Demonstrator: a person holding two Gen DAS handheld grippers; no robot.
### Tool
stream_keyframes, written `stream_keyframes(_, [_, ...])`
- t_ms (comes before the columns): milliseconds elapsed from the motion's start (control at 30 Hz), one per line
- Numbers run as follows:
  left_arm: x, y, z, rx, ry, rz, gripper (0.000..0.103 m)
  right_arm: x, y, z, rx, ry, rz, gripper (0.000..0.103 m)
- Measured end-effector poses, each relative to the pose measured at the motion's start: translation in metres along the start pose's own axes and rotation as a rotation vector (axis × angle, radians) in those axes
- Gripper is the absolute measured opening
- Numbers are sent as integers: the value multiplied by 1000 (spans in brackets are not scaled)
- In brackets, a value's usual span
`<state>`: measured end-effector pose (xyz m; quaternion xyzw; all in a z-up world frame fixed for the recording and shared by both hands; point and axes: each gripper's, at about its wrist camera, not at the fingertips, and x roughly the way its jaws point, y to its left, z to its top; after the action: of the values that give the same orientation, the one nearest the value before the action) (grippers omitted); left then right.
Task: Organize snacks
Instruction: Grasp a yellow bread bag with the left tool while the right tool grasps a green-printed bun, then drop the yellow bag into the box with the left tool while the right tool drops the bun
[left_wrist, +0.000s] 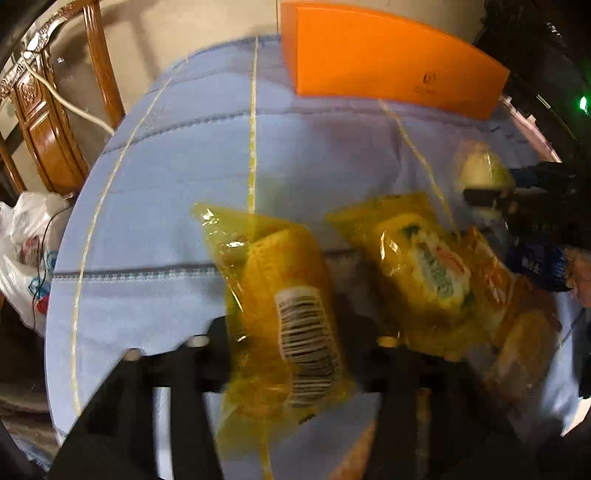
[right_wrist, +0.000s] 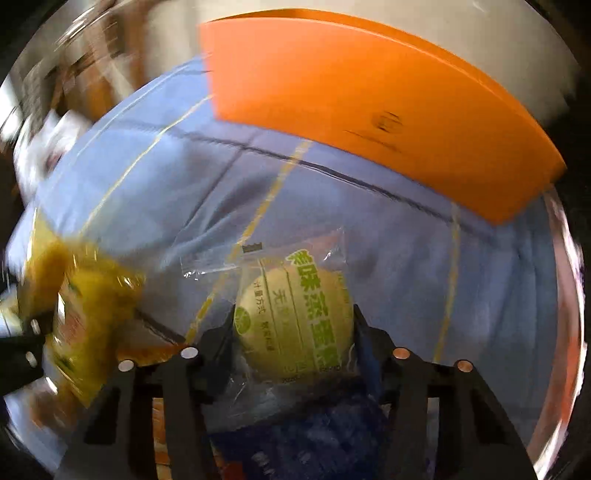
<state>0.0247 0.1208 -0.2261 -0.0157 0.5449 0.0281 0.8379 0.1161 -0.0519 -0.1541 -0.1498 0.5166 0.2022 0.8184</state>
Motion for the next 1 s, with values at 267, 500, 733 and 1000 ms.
stream_keyframes(267, [-69,22,30,-139,-96,-177,40,-74,-23,16,138,-133,46,56])
stream_keyframes(500, [-91,-4,133,-31,-221,-169,41,-106,-97,76,321,-231,-49,56])
stream_keyframes(733, [-64,-40,260,85,-229,-112,41,-106,-153,151,354,-263,-72,56])
stream_keyframes(1000, [-46,-80,312,174,-320,-5,95,-88,-176,189,282,-253,-152,100])
